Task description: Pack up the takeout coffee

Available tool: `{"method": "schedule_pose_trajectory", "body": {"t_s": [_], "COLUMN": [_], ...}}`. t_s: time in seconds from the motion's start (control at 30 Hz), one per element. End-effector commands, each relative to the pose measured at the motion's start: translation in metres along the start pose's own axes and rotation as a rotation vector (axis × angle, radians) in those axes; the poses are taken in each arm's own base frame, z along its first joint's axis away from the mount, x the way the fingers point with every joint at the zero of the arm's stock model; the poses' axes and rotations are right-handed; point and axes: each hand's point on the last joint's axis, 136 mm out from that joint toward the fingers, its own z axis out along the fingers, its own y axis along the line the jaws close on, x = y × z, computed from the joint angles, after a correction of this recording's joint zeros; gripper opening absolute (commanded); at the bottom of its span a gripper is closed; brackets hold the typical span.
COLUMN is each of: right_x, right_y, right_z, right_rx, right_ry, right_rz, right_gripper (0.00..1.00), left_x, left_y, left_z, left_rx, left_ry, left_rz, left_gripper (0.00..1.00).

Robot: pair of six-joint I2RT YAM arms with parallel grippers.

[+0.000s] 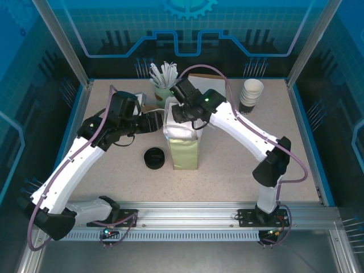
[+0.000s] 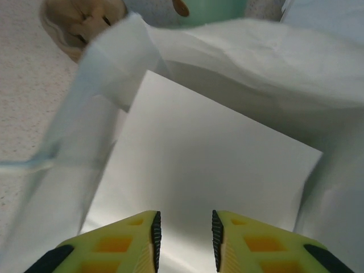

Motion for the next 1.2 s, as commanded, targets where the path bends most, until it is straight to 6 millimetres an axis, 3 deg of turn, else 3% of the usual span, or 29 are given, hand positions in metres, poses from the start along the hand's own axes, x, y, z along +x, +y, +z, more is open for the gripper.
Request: {"method": "schedule_pose_trajectory", "body": {"t_s": [0.0,0.17,0.3,0.53,0.73,0.83,0.93,1.07,1.17], "right_x": [0.006,0.015,0.01,-0.021,-0.043,-0.049,-0.049,-0.035,-0.015], "right_y": [0.0,-0.001,0.001,0.002,-0.009,-0.029,-0.058,-0.11,-0.155], "right_z": [0.026,0.048,0.039,-0.024,-0.095,-0.123,-0.142,-0.15,-0.147], "right_rx": [0.003,0.019,0.009,-0.043,-0.065,-0.028,0.029,0.098,0.158], "right_ry": [0.038,0.082,0.072,-0.05,-0.201,-0.269,-0.326,-0.37,-0.387], "right_rz": [0.0,-0.004,-0.007,-0.027,-0.052,-0.053,-0.029,0.025,0.092], "right_gripper": [0.3,0.29,0.29,0.31,0.35,0.38,0.44,0.55,0.64], "left_x": [-0.003,-0.002,-0.002,-0.009,-0.034,-0.053,-0.069,-0.083,-0.082], "left_y": [0.005,0.007,0.01,0.012,0.015,0.021,0.04,0.083,0.121], "left_z": [-0.007,-0.007,-0.008,-0.01,-0.017,-0.025,-0.03,-0.033,-0.028], "left_rx": [-0.011,-0.014,-0.019,-0.024,-0.029,-0.037,-0.08,-0.18,-0.27], "left_ry": [-0.025,-0.024,-0.025,-0.056,-0.157,-0.25,-0.356,-0.495,-0.557], "left_rz": [0.004,0.001,-0.002,-0.007,-0.005,-0.002,-0.015,-0.061,-0.09], "left_gripper": [0.65,0.65,0.65,0.65,0.68,0.71,0.76,0.81,0.87]}}
